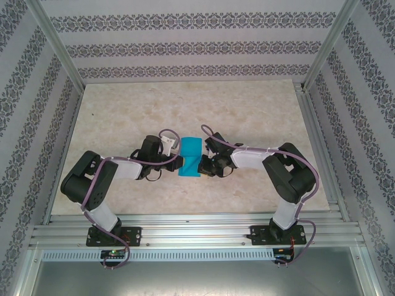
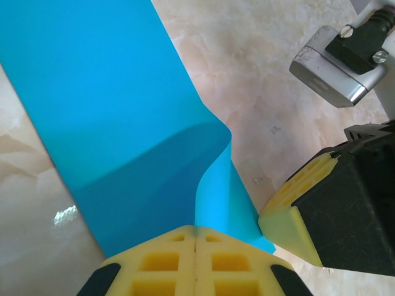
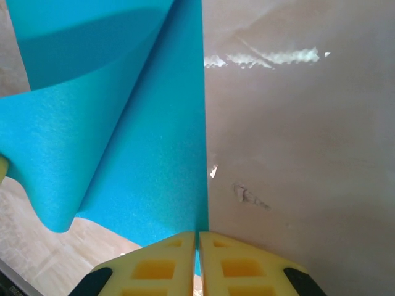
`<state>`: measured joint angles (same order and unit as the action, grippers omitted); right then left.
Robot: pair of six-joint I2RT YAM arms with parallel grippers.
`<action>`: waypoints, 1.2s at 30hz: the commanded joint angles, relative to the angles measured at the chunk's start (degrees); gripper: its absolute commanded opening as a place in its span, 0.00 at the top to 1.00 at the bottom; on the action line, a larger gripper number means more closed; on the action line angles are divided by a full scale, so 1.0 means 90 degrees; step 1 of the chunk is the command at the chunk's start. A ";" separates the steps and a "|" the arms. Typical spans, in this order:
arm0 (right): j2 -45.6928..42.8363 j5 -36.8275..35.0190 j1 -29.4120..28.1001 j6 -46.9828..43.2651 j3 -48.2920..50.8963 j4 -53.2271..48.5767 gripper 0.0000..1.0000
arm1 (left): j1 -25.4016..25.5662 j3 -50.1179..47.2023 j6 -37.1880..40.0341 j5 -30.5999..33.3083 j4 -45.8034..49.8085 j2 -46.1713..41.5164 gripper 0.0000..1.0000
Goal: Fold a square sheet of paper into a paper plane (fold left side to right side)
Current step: Fold the triangle a second time at the center of the table.
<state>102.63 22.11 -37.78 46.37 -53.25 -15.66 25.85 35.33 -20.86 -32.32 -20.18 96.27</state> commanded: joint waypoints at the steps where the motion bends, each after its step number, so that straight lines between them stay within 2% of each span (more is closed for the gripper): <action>1: 0.0169 -0.0191 -0.0098 -0.0207 -0.0146 -0.0212 0.88 | -0.0124 0.0211 0.0228 -0.0008 0.0224 0.0097 1.00; 36: 0.0345 -0.0201 -0.0177 -0.0434 -0.0391 -0.0569 0.88 | -0.0286 0.0520 0.0460 0.0197 0.0661 0.0442 1.00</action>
<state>103.90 21.61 -38.26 43.64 -55.96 -19.22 24.29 38.94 -18.26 -31.42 -15.11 99.83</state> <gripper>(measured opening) 0.122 0.059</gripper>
